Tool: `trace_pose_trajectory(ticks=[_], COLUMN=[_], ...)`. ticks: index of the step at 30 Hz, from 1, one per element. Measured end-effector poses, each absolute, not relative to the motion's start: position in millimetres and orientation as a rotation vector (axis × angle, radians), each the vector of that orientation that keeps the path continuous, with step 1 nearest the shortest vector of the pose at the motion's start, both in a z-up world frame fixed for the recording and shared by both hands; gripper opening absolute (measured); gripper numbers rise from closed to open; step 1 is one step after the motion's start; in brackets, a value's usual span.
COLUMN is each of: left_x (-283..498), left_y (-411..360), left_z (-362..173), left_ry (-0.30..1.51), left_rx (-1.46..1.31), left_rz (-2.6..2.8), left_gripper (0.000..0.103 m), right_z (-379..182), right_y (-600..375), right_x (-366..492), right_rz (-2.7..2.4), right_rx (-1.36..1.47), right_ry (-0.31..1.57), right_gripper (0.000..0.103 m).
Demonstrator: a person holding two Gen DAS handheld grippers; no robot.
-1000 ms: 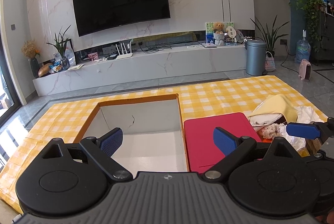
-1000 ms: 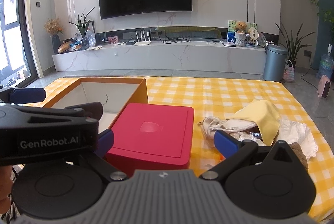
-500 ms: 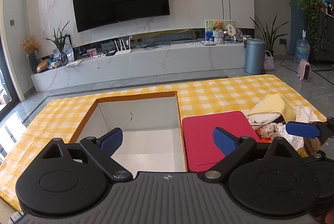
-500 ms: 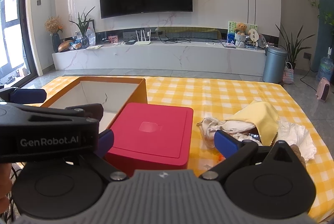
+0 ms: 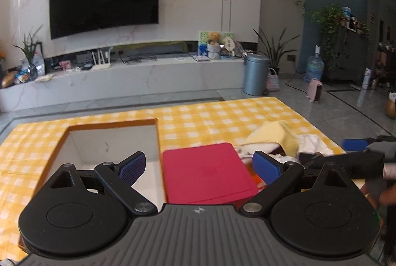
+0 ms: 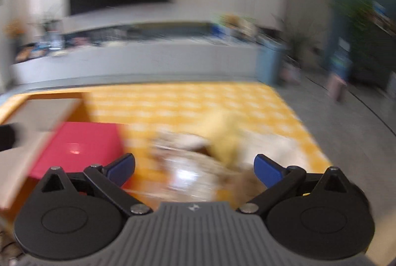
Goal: Organize soft objects
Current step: 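Reach the right tool to the brown fluffy slippers and close on them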
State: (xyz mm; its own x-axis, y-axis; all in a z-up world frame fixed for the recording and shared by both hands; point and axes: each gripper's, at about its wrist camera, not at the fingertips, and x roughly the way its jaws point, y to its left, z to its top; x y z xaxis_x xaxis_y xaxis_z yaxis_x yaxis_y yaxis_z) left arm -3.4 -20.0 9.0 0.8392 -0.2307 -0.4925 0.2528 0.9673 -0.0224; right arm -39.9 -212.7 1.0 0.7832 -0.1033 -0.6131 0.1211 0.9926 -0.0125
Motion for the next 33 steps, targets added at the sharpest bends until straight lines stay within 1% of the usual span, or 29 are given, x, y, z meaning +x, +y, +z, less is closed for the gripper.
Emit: trace_pose_trajectory(ticks=[4,8,12,15,16,17,18,20,22,26,33], left_x=[2,1,0,1,1,1,0,-1,-1,2,7], left_y=[-31,-49,-73,-93,-98,-103,-107,-114,-120,-124,-136], left_z=[2,-5,-14,-21,-23,-25,-26,-28,-30,-31,-32], left_ry=[0.548,0.567,0.607,0.648,0.652,0.651,0.649,0.649,0.655,0.665,0.707], left_rx=[0.048,0.084,0.151,0.202,0.216,0.232,0.246,0.277,0.302,0.333,0.335], left_rz=[-0.297,-0.343,-0.41,-0.45,-0.463,-0.476,-0.485,-0.496,-0.486,-0.47,-0.491], left_gripper=[0.103,0.103,0.103,0.103,0.103,0.103,0.103,0.103,0.103,0.103,0.103], right_z=[-23,-44,-51,-60,-65,-68,-71,-76,-77,-71,-51], right_y=[-279,-315,-310,-304,-304,-303,-303,-306,-312,-319,-328], right_x=[-27,-24,-15,-1,3,5,8,11,11,4,-19], right_rz=[-0.26,-0.246,-0.227,-0.174,-0.18,-0.199,-0.228,-0.263,-0.278,-0.261,-0.197], right_rx=[0.237,0.417,0.394,0.379,0.371,0.356,0.334,0.323,0.337,0.376,0.43], right_ry=[0.865,0.913,0.945,1.002,1.016,1.025,1.035,1.051,1.044,1.0,0.901], right_gripper=[0.1,0.1,0.1,0.099,0.092,0.082,0.078,0.067,0.06,0.054,0.049])
